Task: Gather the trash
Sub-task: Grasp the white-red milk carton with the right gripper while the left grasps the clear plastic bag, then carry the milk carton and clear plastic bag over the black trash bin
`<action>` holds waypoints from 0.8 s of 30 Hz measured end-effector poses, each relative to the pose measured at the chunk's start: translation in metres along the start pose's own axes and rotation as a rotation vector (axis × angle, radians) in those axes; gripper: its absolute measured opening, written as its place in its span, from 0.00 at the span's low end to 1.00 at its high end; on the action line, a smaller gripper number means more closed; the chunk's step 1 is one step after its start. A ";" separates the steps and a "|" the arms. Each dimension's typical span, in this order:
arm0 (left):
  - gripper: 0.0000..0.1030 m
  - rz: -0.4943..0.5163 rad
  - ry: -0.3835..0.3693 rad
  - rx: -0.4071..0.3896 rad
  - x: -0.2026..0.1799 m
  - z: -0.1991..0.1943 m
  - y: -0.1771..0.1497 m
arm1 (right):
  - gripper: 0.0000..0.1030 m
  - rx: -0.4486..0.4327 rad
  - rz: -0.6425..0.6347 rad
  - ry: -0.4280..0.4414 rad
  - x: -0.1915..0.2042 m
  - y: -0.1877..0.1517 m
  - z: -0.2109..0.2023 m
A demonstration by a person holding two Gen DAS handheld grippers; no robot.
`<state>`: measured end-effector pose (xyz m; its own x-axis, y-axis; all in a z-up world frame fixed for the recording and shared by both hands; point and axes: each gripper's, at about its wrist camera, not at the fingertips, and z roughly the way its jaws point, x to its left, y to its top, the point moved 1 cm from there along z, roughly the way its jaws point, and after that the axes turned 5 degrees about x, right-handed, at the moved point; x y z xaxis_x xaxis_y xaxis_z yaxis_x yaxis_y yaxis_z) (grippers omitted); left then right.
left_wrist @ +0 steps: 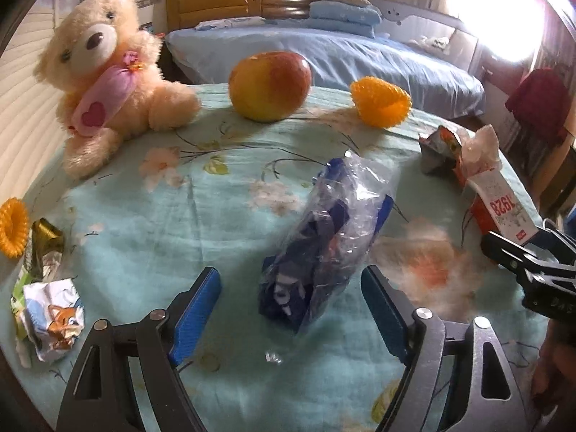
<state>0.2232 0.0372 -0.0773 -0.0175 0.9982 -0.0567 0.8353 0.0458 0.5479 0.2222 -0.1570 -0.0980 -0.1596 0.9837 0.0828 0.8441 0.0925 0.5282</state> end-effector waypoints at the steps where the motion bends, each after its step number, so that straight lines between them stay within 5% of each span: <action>1: 0.49 0.007 -0.008 0.005 -0.001 0.002 0.001 | 0.64 0.012 -0.002 -0.008 0.000 0.000 0.002; 2: 0.47 0.016 -0.014 0.014 -0.003 0.005 0.001 | 0.55 0.018 -0.001 -0.013 0.000 0.000 0.003; 7: 0.37 0.053 -0.039 -0.009 -0.011 0.001 -0.002 | 0.55 0.008 0.019 0.031 -0.005 -0.003 -0.002; 24: 0.34 0.135 -0.163 -0.013 -0.069 -0.022 -0.022 | 0.55 -0.034 0.144 0.111 -0.046 -0.035 -0.049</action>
<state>0.1941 -0.0323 -0.0676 0.1848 0.9759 -0.1159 0.8169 -0.0870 0.5701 0.1749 -0.2129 -0.0794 -0.0952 0.9632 0.2515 0.8448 -0.0555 0.5322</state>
